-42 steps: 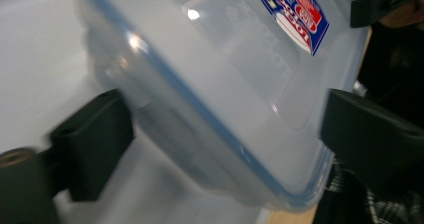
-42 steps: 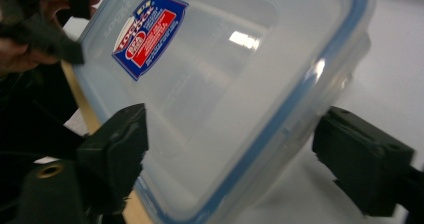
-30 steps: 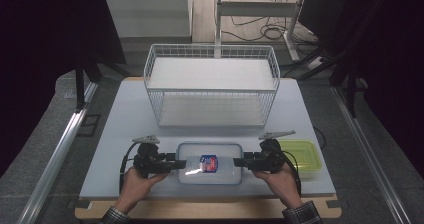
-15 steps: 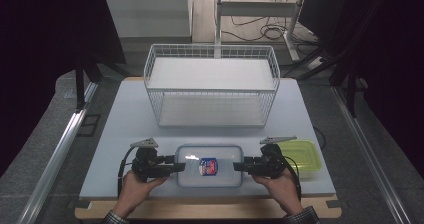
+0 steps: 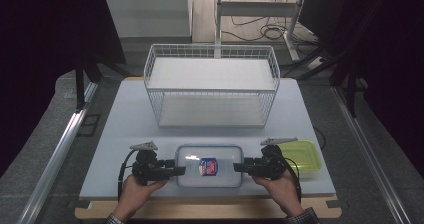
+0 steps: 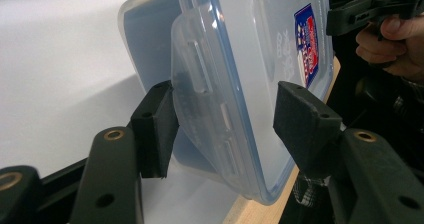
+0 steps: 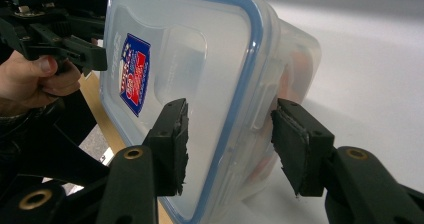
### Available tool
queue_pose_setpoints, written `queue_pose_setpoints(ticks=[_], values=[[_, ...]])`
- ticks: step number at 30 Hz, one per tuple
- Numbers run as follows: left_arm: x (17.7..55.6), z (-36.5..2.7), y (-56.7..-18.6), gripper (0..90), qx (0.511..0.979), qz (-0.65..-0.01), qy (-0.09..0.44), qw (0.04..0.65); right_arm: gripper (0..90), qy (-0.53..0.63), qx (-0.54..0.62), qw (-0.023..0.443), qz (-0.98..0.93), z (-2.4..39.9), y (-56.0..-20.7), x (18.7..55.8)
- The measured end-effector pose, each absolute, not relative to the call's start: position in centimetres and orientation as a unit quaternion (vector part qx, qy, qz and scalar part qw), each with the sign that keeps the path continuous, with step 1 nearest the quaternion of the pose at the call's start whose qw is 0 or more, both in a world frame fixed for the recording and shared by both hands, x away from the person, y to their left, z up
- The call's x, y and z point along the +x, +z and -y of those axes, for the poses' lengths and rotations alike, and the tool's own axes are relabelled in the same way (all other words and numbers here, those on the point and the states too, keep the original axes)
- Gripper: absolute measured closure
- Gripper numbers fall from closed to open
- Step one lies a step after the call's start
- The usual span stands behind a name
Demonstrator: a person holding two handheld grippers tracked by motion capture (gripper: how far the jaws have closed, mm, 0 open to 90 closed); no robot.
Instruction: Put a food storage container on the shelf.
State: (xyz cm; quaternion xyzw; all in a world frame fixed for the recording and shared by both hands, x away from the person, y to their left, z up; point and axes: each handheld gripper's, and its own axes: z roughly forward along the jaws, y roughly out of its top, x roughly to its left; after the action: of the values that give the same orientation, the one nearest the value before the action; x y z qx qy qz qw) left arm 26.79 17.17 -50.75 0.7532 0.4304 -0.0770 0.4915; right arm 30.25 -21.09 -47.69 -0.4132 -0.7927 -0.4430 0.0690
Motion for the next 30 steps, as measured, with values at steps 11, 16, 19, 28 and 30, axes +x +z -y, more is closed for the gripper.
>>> queue_pose_setpoints(ticks=[11, 16, 19, 28, 30], values=[[27.6, -18.2, -50.6, 51.2, 0.724, -0.449, -0.110, 0.513, 52.7, -0.457, -0.421, 0.057, 0.782, 20.9, -47.1, 30.1], [28.0, -18.8, -49.2, 53.4, 0.707, -0.439, -0.108, 0.545, 52.7, -0.476, -0.414, 0.053, 0.774, 21.1, -46.2, 30.4], [28.1, -18.8, -48.5, 53.7, 0.707, -0.433, -0.101, 0.550, 52.7, -0.482, -0.406, 0.045, 0.775, 21.1, -45.2, 30.5], [29.1, -19.0, -46.2, 54.2, 0.706, -0.424, -0.083, 0.561, 52.7, -0.496, -0.397, 0.039, 0.771, 21.0, -43.3, 31.6], [29.4, -19.0, -45.5, 54.2, 0.708, -0.421, -0.080, 0.561, 52.7, -0.500, -0.394, 0.037, 0.770, 21.1, -42.6, 32.1]])
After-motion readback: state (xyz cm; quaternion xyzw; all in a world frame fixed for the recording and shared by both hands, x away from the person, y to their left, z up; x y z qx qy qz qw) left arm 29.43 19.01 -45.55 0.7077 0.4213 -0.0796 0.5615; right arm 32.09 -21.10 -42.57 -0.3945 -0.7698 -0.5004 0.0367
